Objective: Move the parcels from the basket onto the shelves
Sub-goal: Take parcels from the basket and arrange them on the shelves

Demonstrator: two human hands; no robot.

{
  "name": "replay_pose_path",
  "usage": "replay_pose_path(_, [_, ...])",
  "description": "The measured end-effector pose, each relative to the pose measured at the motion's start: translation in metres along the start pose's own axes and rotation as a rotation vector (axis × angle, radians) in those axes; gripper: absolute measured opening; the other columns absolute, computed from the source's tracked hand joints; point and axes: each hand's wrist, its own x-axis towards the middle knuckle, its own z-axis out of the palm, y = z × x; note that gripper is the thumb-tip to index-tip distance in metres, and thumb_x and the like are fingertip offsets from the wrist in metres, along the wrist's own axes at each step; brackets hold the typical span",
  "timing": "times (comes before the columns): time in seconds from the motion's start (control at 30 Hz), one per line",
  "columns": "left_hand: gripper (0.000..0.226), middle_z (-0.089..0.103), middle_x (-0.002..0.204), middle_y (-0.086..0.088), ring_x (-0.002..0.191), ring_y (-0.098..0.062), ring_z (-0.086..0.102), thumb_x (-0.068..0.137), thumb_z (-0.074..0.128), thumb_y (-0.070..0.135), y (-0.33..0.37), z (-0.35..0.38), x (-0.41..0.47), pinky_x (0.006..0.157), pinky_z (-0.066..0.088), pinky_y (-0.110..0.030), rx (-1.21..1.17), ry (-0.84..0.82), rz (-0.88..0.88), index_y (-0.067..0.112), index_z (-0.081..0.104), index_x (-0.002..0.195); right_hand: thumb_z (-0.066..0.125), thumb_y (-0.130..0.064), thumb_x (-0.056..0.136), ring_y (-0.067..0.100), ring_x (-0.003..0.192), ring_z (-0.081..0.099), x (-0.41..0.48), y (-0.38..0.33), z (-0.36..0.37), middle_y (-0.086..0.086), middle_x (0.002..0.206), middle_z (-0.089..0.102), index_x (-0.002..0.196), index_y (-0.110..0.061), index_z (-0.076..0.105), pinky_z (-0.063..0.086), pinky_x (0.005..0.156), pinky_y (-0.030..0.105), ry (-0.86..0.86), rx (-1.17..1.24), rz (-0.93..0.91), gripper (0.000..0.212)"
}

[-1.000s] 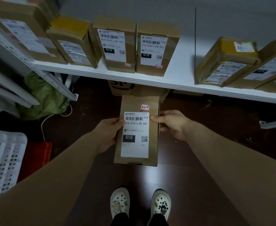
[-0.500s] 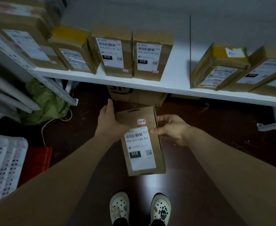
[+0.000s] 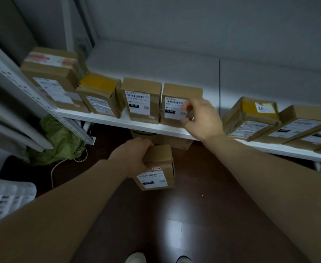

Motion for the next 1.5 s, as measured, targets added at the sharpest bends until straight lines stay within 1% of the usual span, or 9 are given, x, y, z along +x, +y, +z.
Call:
replay_pose_path(0.07, [0.066,0.046,0.129,0.001,0.118,-0.016,0.047,0.079,0.073,0.037,-0.002,-0.006,0.005,0.096,0.040,-0.028,0.004,0.015,0.021,0.024,0.043,0.136,0.066,-0.014,0.082,0.024,0.124,0.041,0.026,0.001,-0.003,0.005,0.132,0.048,0.128,-0.018,0.050,0.030,0.103,0.033,0.055,-0.185,-0.075,0.049])
replay_pose_path(0.13, [0.064,0.047,0.128,0.002,0.117,-0.015,0.047,0.079,0.073,0.037,-0.005,-0.009,0.010,0.094,0.039,-0.026,-0.005,0.029,0.034,0.024,0.044,0.135,0.072,-0.020,0.081,0.026,0.141,0.022,0.051,0.002,-0.003,0.008,0.151,0.029,0.146,-0.016,0.030,0.016,0.114,0.037,-0.054,-0.299,-0.041,0.077])
replay_pose_path(0.23, [0.059,0.048,0.125,0.003,0.115,-0.014,0.048,0.080,0.072,0.032,-0.008,-0.008,0.018,0.093,0.041,-0.026,-0.016,0.055,0.039,0.025,0.046,0.132,0.077,-0.029,0.078,0.027,0.147,0.005,0.079,0.008,0.003,0.009,0.159,0.014,0.152,-0.013,0.010,0.003,0.118,0.043,-0.203,-0.412,0.008,0.101])
replay_pose_path(0.3, [0.057,0.050,0.124,0.004,0.114,-0.015,0.048,0.080,0.072,0.028,-0.008,-0.005,0.024,0.093,0.042,-0.028,-0.018,0.063,0.030,0.026,0.047,0.131,0.075,-0.025,0.080,0.029,0.145,0.015,0.089,0.011,0.009,0.012,0.154,0.026,0.152,-0.014,0.013,0.006,0.117,0.046,-0.244,-0.455,0.013,0.095])
replay_pose_path(0.37, [0.056,0.051,0.124,0.003,0.115,-0.015,0.048,0.079,0.071,0.025,-0.006,-0.002,0.029,0.094,0.044,-0.030,-0.023,0.066,0.032,0.026,0.048,0.131,0.067,-0.018,0.085,0.033,0.135,0.034,0.093,0.015,0.012,0.015,0.140,0.042,0.147,-0.016,0.027,0.019,0.113,0.045,-0.251,-0.474,-0.019,0.074])
replay_pose_path(0.47, [0.057,0.052,0.125,0.002,0.116,-0.015,0.048,0.079,0.070,0.022,0.002,0.002,0.035,0.096,0.046,-0.035,-0.020,0.064,0.040,0.027,0.048,0.131,0.064,-0.014,0.086,0.034,0.120,0.045,0.090,0.023,0.007,0.015,0.126,0.049,0.137,-0.015,0.039,0.032,0.101,0.040,-0.249,-0.453,-0.055,0.057])
replay_pose_path(0.8, [0.063,0.050,0.130,0.000,0.120,-0.018,0.045,0.080,0.068,0.017,0.039,0.002,0.056,0.099,0.043,-0.036,0.024,0.027,0.066,0.025,0.042,0.137,0.067,-0.017,0.085,0.031,0.127,0.041,0.065,0.081,-0.032,0.011,0.132,0.047,0.141,-0.019,0.035,0.024,0.110,0.044,-0.268,-0.396,0.118,0.064])
replay_pose_path(1.27, [0.062,0.048,0.130,-0.003,0.121,-0.020,0.043,0.083,0.068,0.022,0.063,0.011,0.066,0.099,0.043,-0.039,0.096,0.010,0.077,0.023,0.040,0.139,0.066,-0.014,0.085,0.030,0.128,0.039,0.053,0.112,-0.050,0.011,0.133,0.046,0.141,-0.021,0.035,0.019,0.111,0.046,-0.264,-0.424,0.131,0.064])
replay_pose_path(1.5, [0.062,0.046,0.130,-0.005,0.121,-0.021,0.044,0.084,0.068,0.024,0.064,0.011,0.059,0.098,0.043,-0.038,0.082,0.021,0.073,0.020,0.040,0.139,0.067,-0.017,0.085,0.033,0.137,0.028,0.050,0.108,-0.046,0.014,0.145,0.035,0.150,-0.018,0.020,0.014,0.114,0.049,-0.248,-0.446,0.134,0.081])
